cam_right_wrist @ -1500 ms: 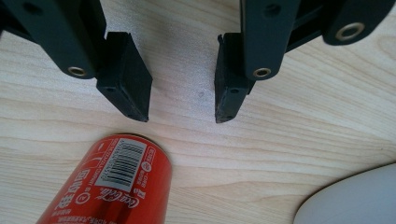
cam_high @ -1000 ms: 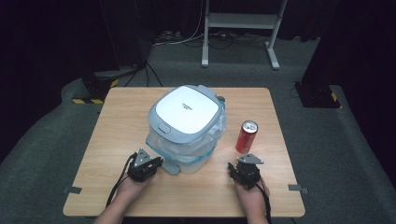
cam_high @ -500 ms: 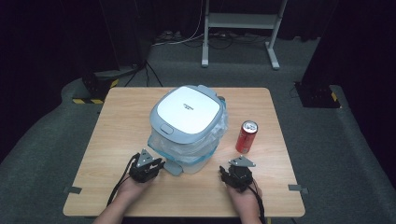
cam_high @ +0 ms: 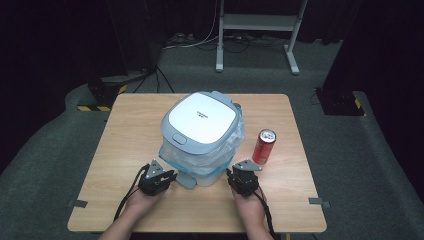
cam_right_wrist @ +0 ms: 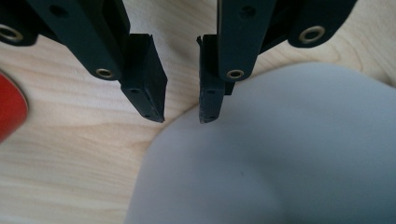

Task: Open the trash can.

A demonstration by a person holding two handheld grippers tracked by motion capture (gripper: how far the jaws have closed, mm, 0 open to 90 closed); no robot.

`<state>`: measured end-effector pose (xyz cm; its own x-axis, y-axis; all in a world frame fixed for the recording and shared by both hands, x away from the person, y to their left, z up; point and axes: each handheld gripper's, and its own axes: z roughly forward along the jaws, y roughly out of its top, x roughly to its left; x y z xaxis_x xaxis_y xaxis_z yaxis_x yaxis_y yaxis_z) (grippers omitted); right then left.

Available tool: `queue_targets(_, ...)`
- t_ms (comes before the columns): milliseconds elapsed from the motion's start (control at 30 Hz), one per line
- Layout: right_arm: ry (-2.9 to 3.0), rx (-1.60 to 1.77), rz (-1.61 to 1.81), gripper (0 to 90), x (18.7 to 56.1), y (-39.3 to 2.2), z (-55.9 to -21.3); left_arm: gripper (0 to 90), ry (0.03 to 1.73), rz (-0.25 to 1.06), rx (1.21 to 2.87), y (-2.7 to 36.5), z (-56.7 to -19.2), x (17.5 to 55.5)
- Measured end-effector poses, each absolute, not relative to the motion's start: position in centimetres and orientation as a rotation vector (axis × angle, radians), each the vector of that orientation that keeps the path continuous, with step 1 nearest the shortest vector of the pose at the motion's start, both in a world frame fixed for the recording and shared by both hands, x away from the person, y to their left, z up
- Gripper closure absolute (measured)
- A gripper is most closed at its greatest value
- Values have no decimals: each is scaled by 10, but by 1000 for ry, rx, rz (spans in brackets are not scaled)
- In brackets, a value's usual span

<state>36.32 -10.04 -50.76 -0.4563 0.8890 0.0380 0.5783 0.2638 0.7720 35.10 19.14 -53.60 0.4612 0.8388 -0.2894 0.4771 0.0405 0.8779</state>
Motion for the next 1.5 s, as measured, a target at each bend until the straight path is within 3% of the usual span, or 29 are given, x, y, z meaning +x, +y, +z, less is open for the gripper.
queue_targets(167, 2109, 1290, 1014, 715, 363, -93, -505, 779, 1179, 411, 1517, 187, -534, 348)
queue_targets(300, 2101, 1304, 1014, 735, 366, -93, -505, 828, 1144, 446, 1570, 184, -535, 345)
queue_targets(467, 2100, 1301, 1008, 779, 369, -91, -504, 837, 1123, 435, 1585, 180, -535, 341)
queue_targets(1000, 2087, 1303, 995, 798, 385, -84, -505, 839, 1061, 415, 1634, 164, -535, 331)
queue_targets(1267, 2088, 1358, 1043, 780, 409, -80, -506, 809, 1060, 393, 1628, 161, -535, 335)
queue_targets(1367, 2090, 1370, 1063, 746, 412, -82, -506, 709, 1070, 382, 1631, 164, -534, 333)
queue_targets(1500, 2104, 1354, 1085, 703, 406, -86, -504, 663, 1090, 397, 1597, 176, -532, 331)
